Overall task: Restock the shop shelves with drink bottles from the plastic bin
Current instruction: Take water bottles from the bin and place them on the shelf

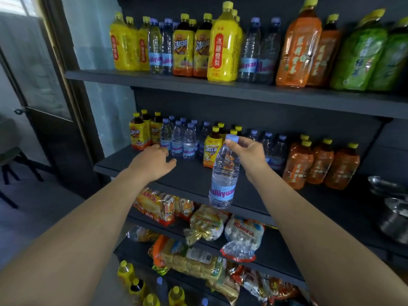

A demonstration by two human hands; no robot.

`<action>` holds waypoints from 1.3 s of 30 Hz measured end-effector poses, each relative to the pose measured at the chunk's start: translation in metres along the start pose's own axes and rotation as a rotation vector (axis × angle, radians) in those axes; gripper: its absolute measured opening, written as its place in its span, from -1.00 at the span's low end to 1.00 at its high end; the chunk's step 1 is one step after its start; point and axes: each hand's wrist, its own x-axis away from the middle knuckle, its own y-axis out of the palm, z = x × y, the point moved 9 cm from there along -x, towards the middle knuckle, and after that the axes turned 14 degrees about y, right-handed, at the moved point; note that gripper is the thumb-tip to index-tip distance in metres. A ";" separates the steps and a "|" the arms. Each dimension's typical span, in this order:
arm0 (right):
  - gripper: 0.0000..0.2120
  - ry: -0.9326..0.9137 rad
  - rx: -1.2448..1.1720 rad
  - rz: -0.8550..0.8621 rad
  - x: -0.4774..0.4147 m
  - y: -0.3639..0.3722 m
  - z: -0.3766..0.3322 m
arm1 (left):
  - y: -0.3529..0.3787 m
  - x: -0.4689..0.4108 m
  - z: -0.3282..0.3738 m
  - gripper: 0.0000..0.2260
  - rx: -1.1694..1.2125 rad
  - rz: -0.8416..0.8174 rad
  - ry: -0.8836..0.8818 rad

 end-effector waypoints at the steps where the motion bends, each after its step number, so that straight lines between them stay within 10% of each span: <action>1: -0.73 0.004 -0.016 0.016 -0.013 0.009 0.003 | 0.005 -0.013 -0.012 -0.59 0.003 0.004 0.015; 15: -0.68 0.059 -0.023 0.236 -0.171 0.113 0.043 | 0.089 -0.162 -0.143 -0.61 -0.028 -0.125 0.201; 39: -0.69 -0.190 0.320 0.345 -0.340 0.146 0.105 | 0.230 -0.270 -0.168 -0.55 0.057 -0.091 0.300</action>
